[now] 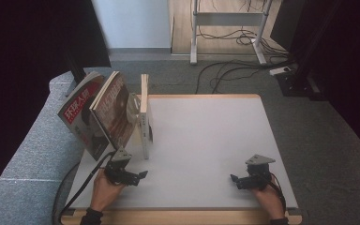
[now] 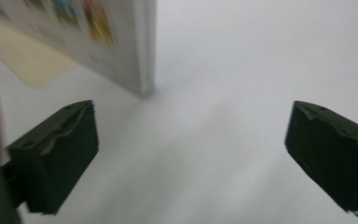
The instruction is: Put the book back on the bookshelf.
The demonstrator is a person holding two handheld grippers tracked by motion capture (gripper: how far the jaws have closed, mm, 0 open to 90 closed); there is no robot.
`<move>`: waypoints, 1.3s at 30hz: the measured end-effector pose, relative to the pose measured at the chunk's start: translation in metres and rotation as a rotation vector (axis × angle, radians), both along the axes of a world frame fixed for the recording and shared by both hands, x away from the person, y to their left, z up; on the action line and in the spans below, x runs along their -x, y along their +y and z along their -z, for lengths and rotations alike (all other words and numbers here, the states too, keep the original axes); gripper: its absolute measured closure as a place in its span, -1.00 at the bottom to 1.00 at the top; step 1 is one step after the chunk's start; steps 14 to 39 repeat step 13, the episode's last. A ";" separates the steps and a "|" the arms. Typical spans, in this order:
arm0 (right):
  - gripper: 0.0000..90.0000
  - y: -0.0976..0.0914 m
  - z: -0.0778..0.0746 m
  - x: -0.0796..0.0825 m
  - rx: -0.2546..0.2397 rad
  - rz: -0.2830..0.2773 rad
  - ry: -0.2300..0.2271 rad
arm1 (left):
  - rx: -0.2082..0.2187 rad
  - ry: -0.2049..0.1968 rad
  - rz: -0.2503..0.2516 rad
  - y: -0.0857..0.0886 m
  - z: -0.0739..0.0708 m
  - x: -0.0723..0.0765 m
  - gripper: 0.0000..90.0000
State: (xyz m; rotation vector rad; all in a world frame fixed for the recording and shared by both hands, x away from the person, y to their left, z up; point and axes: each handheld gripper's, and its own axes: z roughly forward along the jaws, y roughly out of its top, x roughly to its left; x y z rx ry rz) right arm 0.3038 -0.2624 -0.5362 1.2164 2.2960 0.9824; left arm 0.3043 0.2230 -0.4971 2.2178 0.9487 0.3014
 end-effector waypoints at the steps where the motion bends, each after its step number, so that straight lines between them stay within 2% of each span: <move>1: -0.99 0.000 0.000 0.000 0.000 0.000 0.000 | -0.024 -0.001 0.005 -0.001 0.007 0.002 -1.00; 4: -1.00 0.000 0.000 0.000 0.001 0.000 -0.001 | -0.075 0.012 0.015 -0.004 0.026 0.005 -1.00; 6: -0.99 0.000 0.000 0.000 0.001 0.000 -0.001 | -0.044 -0.005 0.005 -0.001 0.031 0.006 -1.00; 39: -0.99 0.000 0.001 0.001 0.001 0.000 -0.006 | -0.050 -0.010 0.003 -0.002 0.031 0.007 -1.00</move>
